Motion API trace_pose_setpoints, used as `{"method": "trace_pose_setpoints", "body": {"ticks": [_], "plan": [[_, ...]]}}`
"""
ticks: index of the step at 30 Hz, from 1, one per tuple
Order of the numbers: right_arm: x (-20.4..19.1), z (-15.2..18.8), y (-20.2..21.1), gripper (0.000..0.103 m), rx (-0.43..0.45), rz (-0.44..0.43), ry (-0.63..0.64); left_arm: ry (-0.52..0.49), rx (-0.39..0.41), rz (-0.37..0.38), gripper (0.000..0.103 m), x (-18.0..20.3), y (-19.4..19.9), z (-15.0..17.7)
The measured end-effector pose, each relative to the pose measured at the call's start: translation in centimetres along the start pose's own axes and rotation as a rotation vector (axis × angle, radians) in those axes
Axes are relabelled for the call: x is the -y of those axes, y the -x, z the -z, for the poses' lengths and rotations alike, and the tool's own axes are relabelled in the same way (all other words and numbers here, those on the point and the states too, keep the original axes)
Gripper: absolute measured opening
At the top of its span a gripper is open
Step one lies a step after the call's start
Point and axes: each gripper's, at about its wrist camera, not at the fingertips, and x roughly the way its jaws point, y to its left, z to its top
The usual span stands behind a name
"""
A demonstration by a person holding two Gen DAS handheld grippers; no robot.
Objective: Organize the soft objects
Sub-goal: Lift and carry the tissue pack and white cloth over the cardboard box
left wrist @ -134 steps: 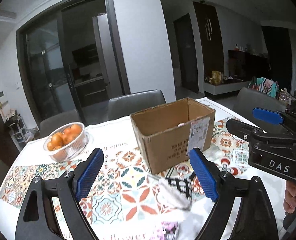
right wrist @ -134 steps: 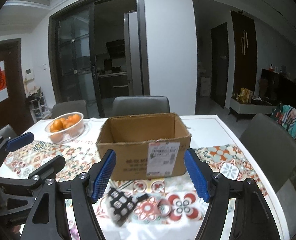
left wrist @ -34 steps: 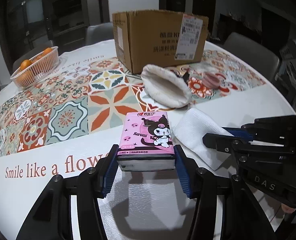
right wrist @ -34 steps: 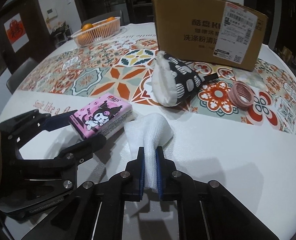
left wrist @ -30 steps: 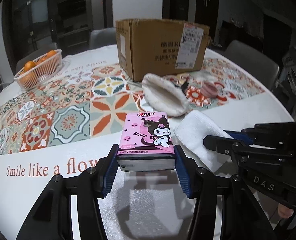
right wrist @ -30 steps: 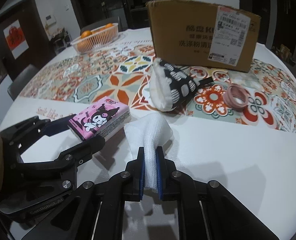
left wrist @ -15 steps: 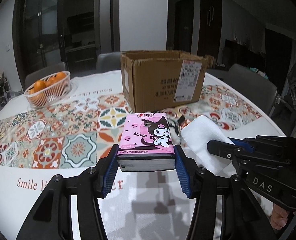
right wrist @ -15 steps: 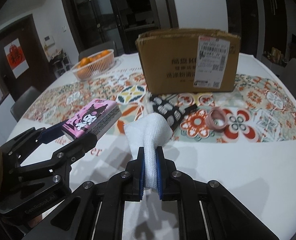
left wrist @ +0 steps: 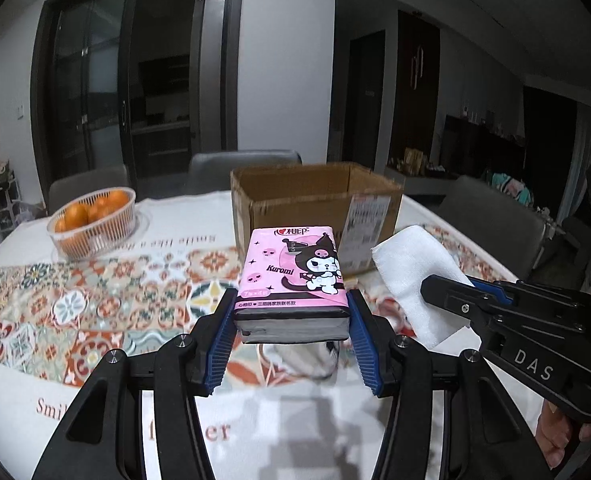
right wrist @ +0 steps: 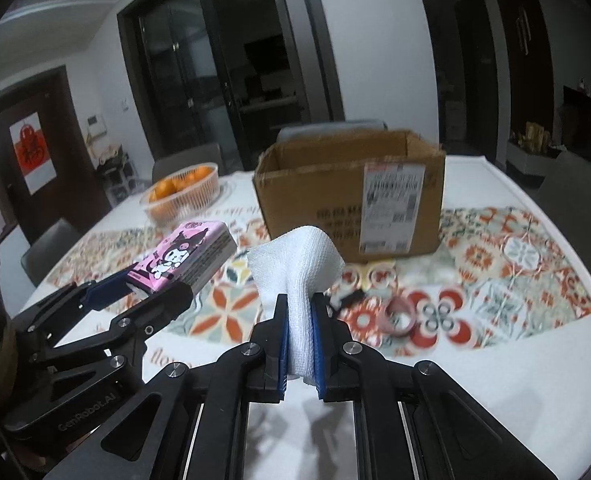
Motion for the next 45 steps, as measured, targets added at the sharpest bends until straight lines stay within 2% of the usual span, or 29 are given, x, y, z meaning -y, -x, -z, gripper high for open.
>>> {"method": "trace_pose_setpoints", "body": {"ticks": [11,21,45], "plan": [[1.4,-3.6,1.0,0.011,0.096,0.004,-0.009,-0.007,0.064,0.008,0.052,0.8,-0.9,-3.4],[2.6,-6.0,0.2,0.011,0.128,0.011,-0.006,-0.027,0.078,0.005,0.052,1.4,-3.0,-5.5],[5.9,-12.6,-5.9,0.011,0.155,0.008,0.014,-0.069,0.088,-0.021,0.052,1.2,-9.3,-10.0]]}}
